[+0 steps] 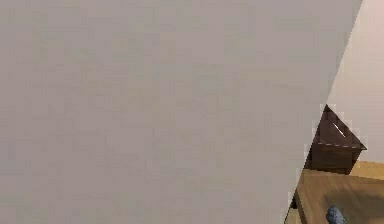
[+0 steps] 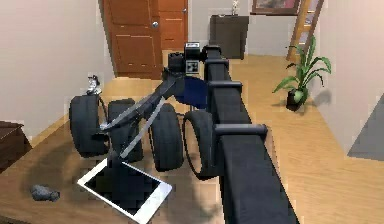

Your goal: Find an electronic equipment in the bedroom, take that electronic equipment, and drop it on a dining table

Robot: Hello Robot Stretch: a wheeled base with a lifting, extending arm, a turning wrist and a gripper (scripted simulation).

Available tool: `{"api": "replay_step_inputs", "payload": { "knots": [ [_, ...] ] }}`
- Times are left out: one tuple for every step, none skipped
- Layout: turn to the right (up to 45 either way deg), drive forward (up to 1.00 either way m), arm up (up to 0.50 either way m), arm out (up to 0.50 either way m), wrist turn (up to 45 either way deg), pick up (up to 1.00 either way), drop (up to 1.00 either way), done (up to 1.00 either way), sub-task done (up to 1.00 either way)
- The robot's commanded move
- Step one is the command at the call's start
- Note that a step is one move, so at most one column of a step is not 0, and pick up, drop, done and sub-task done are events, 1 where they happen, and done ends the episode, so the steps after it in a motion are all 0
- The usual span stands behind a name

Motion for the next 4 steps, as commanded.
{"api": "replay_step_inputs", "payload": {
  "knots": [
    [0.0,0.0,0.0,0.0,45.0,0.0,0.0,0.0,0.0],
    [0.0,0.0,0.0,0.0,45.0,0.0,0.0,0.0,0.0],
    [0.0,0.0,0.0,0.0,21.0,0.0,0.0,0.0,0.0],
    [0.0,0.0,-0.04,0.0,0.0,0.0,0.0,0.0,0.0]
  ]
}}
